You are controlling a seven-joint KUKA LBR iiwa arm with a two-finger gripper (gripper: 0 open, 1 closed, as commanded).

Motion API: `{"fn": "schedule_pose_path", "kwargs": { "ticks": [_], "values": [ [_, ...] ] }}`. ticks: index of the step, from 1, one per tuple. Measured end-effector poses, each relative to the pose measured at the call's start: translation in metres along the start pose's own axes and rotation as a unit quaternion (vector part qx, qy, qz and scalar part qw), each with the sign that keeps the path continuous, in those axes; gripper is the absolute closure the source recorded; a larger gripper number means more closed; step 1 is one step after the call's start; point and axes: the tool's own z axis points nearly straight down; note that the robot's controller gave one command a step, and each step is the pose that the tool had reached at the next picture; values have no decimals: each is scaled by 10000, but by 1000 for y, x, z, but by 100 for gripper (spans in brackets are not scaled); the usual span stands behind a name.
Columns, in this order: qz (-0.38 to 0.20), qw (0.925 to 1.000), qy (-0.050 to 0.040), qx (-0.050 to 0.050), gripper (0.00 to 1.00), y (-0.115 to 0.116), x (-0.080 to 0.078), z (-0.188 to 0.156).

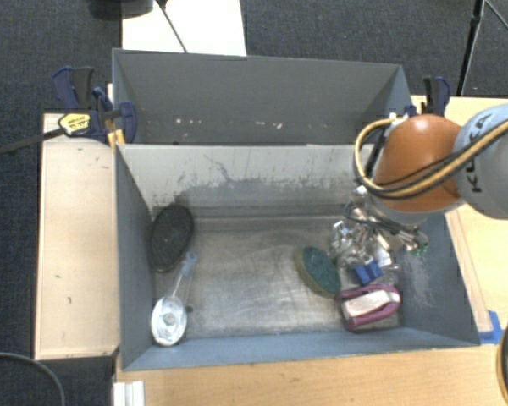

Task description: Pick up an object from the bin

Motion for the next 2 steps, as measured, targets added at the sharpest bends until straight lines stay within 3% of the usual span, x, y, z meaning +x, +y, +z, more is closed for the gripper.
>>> {"fn": "schedule_pose_path", "kwargs": {
  "ticks": [1, 2],
  "values": [
    [1, 10000, 2, 0, 0, 0, 0, 0],
    [2, 10000, 0, 0, 100, 0, 0, 0]
  ]
}}
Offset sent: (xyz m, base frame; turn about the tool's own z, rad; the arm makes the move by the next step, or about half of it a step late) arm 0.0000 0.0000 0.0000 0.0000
